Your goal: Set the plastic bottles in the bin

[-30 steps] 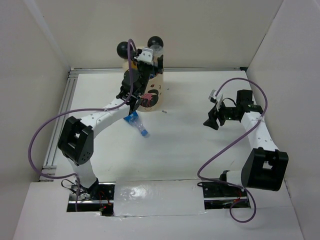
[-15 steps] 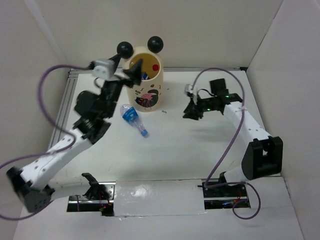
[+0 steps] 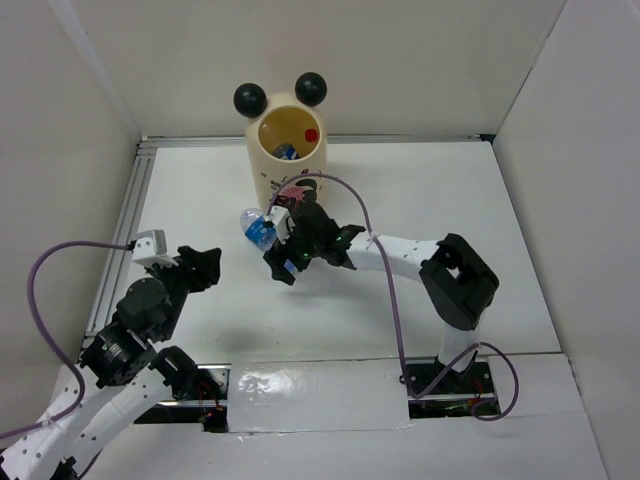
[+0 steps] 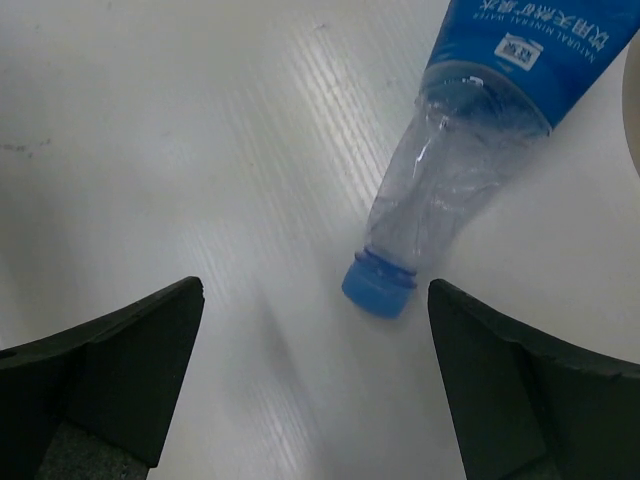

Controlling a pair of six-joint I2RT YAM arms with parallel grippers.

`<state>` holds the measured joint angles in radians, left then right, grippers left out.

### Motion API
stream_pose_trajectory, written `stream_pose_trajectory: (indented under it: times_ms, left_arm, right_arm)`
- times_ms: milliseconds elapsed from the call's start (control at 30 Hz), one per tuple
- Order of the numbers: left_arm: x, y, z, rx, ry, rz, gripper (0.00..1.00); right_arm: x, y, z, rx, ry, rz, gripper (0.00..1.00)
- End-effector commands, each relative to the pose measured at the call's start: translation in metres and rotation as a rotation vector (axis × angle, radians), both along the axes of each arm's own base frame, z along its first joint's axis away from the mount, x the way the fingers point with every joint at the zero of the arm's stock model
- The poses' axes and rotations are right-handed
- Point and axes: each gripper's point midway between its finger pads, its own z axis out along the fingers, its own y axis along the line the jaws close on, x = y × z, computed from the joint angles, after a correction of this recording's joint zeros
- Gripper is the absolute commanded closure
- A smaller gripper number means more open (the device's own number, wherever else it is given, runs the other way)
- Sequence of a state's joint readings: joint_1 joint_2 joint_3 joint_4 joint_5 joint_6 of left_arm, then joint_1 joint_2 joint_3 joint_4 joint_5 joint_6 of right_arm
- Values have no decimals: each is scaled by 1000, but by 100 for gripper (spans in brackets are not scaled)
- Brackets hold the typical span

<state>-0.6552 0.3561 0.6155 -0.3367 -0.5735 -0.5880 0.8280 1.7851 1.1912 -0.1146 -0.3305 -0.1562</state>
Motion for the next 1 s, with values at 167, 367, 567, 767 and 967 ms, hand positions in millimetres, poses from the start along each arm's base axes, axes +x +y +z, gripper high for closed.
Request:
stream_pose_trajectory:
  times_ms: [167,367,567,767,967]
  left_arm:
    - [-13,17,6,-68,8,59,29]
    - [-17,18,8,-89,-1,51,29]
    - [-18,19,2,-83,6,51,29]
    - [-16,16,-2,-84,7,42,29]
    - [-18,19,0,-89,-14,49,29]
  right_arm:
    - [69,42,-2,49,-192,-298,0]
    - [83,37,-29,-20,-235,-399,12]
    - [56,43,-16,-1,-208,-228,75]
    - [-9,37,80,85,-220,169,85]
    - [-4,-14,203,70,-564,204,87]
